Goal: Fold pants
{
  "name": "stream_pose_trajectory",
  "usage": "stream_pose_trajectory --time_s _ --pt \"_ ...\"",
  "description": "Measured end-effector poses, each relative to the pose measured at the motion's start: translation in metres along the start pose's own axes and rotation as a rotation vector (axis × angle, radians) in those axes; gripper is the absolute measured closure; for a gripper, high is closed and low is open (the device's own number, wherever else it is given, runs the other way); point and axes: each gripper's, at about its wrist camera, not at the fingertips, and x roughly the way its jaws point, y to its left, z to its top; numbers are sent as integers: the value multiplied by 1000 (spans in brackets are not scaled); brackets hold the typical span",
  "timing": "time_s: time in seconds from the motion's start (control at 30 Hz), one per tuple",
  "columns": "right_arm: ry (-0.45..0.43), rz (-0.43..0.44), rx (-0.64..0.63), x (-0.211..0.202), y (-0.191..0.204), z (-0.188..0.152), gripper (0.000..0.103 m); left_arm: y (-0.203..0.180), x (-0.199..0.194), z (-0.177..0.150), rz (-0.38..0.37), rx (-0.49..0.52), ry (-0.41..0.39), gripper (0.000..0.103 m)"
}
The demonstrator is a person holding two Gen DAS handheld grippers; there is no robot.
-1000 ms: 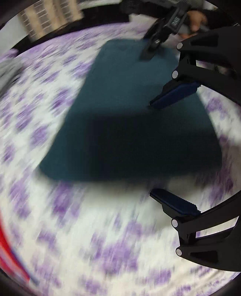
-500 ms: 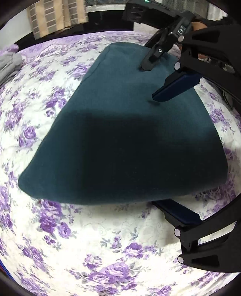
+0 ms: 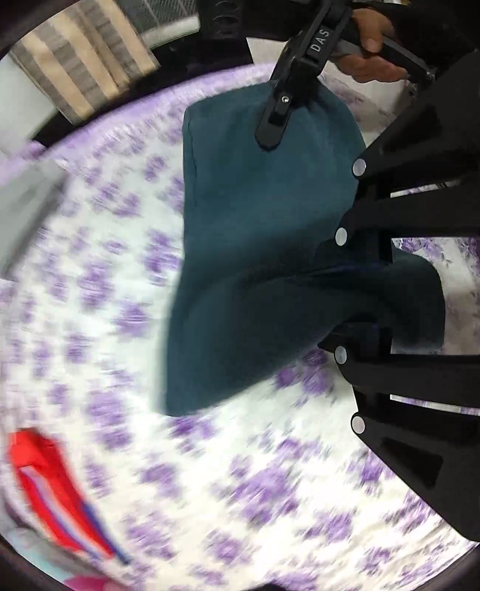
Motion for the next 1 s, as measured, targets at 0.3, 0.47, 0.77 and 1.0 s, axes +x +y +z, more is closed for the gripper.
stream_pose_trajectory --time_s 0.3,0.47,0.77,1.0 --pt "-73 109 -260 23 100 99 81 82 -91 42 141 -74 -222 85" --pt "-43 88 -318 86 132 138 81 147 -80 59 190 -187 -233 84" --pt "105 -234 -384 216 103 128 38 239 5 31 199 -381 -167 58" --pt "107 -192 -405 209 99 131 35 233 -1 25 256 -373 -192 46"
